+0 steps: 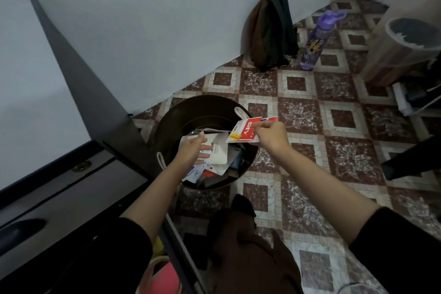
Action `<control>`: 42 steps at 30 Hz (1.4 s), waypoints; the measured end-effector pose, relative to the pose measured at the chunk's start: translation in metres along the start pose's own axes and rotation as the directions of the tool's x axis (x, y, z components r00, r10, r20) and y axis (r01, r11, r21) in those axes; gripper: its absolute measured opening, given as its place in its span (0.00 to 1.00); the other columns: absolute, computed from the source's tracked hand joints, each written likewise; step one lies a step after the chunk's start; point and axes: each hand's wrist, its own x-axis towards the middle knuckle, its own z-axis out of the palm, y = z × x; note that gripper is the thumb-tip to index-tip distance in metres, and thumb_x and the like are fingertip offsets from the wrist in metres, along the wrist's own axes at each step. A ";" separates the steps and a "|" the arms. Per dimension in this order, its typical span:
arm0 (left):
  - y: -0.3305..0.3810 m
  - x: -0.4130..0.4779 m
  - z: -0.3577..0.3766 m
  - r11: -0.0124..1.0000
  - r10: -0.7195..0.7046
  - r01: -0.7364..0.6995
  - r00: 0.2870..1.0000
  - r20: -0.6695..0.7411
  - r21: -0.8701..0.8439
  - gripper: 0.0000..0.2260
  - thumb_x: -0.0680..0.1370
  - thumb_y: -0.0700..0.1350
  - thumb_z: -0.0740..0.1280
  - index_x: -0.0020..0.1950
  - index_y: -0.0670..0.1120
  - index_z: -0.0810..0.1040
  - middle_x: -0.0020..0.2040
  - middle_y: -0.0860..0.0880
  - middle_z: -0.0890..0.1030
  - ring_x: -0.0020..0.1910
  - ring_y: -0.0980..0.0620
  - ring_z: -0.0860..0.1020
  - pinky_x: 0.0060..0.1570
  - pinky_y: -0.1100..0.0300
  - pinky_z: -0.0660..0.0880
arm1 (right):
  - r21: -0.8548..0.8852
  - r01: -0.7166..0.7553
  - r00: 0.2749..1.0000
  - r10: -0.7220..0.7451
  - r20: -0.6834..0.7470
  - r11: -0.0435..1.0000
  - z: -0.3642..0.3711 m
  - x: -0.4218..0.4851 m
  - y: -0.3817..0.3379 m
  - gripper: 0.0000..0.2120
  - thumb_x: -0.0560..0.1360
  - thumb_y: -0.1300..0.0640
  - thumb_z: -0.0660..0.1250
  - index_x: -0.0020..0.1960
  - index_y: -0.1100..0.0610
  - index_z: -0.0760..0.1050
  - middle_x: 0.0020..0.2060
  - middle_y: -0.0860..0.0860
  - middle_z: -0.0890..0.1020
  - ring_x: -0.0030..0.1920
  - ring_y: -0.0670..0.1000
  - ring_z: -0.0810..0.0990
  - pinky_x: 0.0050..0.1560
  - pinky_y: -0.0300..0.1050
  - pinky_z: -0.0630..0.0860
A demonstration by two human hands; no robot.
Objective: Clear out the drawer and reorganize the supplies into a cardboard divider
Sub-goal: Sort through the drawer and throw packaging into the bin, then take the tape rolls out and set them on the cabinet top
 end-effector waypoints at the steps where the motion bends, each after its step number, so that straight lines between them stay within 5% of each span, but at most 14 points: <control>1: -0.002 -0.007 -0.004 0.999 0.031 -0.031 0.999 -0.028 -0.015 0.18 0.82 0.51 0.56 0.64 0.40 0.73 0.56 0.42 0.79 0.48 0.47 0.78 0.50 0.54 0.75 | 0.030 -0.016 1.000 0.016 0.008 0.999 0.005 0.000 -0.001 0.11 0.76 0.68 0.59 0.51 0.62 0.80 0.45 0.53 0.80 0.51 0.57 0.81 0.54 0.56 0.79; 4: -0.009 -0.034 -0.016 0.993 0.119 -0.120 0.991 -0.066 -0.013 0.11 0.80 0.45 0.61 0.55 0.40 0.78 0.44 0.47 0.81 0.39 0.52 0.78 0.41 0.61 0.74 | 0.211 -0.088 0.995 0.075 0.069 0.973 0.021 -0.001 -0.010 0.12 0.77 0.71 0.56 0.49 0.62 0.77 0.57 0.60 0.77 0.50 0.56 0.79 0.49 0.52 0.80; 7: -0.017 -0.058 -0.028 0.986 0.168 -0.168 0.984 -0.062 0.006 0.08 0.80 0.43 0.60 0.47 0.44 0.79 0.41 0.48 0.81 0.36 0.55 0.78 0.39 0.64 0.74 | 0.312 -0.128 0.979 0.069 0.194 0.941 0.035 -0.002 -0.027 0.16 0.77 0.73 0.52 0.59 0.62 0.72 0.68 0.58 0.67 0.54 0.56 0.73 0.42 0.47 0.79; 12: -0.025 -0.085 -0.044 0.981 0.192 -0.190 0.979 -0.071 0.036 0.10 0.80 0.41 0.59 0.44 0.46 0.78 0.40 0.49 0.81 0.36 0.54 0.77 0.38 0.65 0.72 | 0.466 -0.234 0.945 0.087 0.315 0.853 0.051 0.013 -0.042 0.29 0.76 0.72 0.57 0.75 0.60 0.53 0.65 0.63 0.68 0.53 0.61 0.77 0.43 0.50 0.81; 16: -0.029 -0.100 -0.054 0.974 0.220 -0.215 0.972 -0.081 0.069 0.09 0.80 0.42 0.60 0.44 0.45 0.78 0.42 0.48 0.81 0.38 0.53 0.78 0.42 0.63 0.73 | 0.152 -0.230 0.940 0.179 0.290 0.961 0.060 -0.001 -0.029 0.24 0.79 0.64 0.57 0.74 0.61 0.56 0.67 0.64 0.67 0.42 0.62 0.81 0.32 0.49 0.79; 19: -0.036 -0.114 -0.061 0.972 0.226 -0.217 0.968 -0.107 0.085 0.14 0.80 0.41 0.59 0.35 0.43 0.76 0.35 0.48 0.80 0.35 0.53 0.77 0.40 0.63 0.73 | -0.029 -0.139 0.952 0.141 0.271 0.990 0.066 -0.026 -0.014 0.09 0.77 0.65 0.62 0.55 0.68 0.72 0.45 0.63 0.77 0.30 0.57 0.77 0.30 0.49 0.79; 21: -0.045 -0.128 -0.065 0.973 0.227 -0.217 0.964 -0.137 0.084 0.18 0.80 0.42 0.60 0.31 0.42 0.73 0.29 0.48 0.76 0.32 0.51 0.76 0.38 0.63 0.73 | -0.062 -0.089 0.950 0.103 0.296 0.994 0.071 -0.050 -0.012 0.03 0.75 0.65 0.64 0.44 0.65 0.73 0.32 0.58 0.74 0.25 0.54 0.73 0.28 0.45 0.76; 25: -0.068 -0.164 -0.077 0.977 0.215 -0.209 0.953 -0.213 0.050 0.19 0.81 0.43 0.60 0.29 0.42 0.69 0.26 0.49 0.71 0.28 0.53 0.73 0.32 0.68 0.72 | -0.141 0.053 0.883 0.019 0.469 0.989 0.090 -0.113 -0.025 0.14 0.76 0.65 0.63 0.32 0.60 0.67 0.23 0.54 0.70 0.17 0.47 0.68 0.20 0.35 0.65; 32: -0.129 -0.235 -0.115 0.983 0.182 -0.181 0.942 -0.284 0.029 0.17 0.81 0.42 0.59 0.32 0.42 0.72 0.31 0.47 0.75 0.22 0.62 0.71 0.32 0.65 0.70 | -0.236 0.387 0.704 -0.120 0.700 0.891 0.133 -0.227 -0.026 0.15 0.77 0.61 0.64 0.32 0.59 0.69 0.26 0.53 0.73 0.22 0.47 0.71 0.21 0.36 0.71; 42: -0.218 -0.298 -0.163 0.992 0.122 -0.115 0.919 -0.374 0.042 0.13 0.80 0.37 0.59 0.36 0.42 0.75 0.35 0.47 0.78 0.31 0.52 0.75 0.31 0.65 0.71 | -0.354 0.434 0.716 -0.078 0.694 0.828 0.168 -0.290 0.040 0.11 0.75 0.63 0.65 0.34 0.60 0.72 0.28 0.55 0.76 0.17 0.44 0.71 0.19 0.35 0.70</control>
